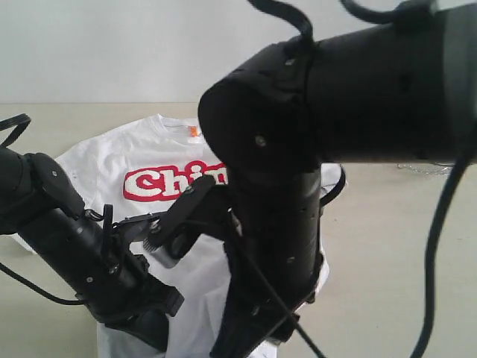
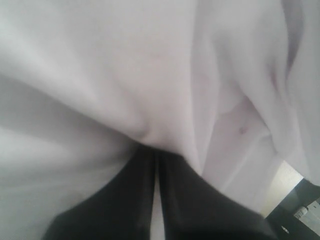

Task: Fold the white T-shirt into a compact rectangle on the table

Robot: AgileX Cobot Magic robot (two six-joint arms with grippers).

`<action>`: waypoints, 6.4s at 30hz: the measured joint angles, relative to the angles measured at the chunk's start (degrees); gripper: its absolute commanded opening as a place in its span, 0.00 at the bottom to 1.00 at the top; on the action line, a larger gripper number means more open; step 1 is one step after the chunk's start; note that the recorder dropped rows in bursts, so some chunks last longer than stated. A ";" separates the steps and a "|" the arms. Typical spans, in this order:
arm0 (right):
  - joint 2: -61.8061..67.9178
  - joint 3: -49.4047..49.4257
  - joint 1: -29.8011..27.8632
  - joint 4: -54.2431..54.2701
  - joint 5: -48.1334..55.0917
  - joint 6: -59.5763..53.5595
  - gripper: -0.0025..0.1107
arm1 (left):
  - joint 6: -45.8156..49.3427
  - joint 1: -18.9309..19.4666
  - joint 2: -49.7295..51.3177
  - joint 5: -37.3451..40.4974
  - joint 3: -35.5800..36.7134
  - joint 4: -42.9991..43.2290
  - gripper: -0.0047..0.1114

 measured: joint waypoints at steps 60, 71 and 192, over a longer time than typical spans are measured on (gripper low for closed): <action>-27.01 55.44 -27.75 90.68 -29.23 -66.59 0.02 | -9.84 -0.20 -13.77 4.27 2.38 13.48 0.08; -27.01 57.43 -27.85 94.48 -35.39 -65.57 0.02 | -3.35 -2.28 -12.65 2.01 7.79 3.40 0.08; -38.80 42.64 -27.85 28.38 -15.33 4.23 0.62 | -6.53 -3.86 -6.14 -1.32 8.02 8.35 0.08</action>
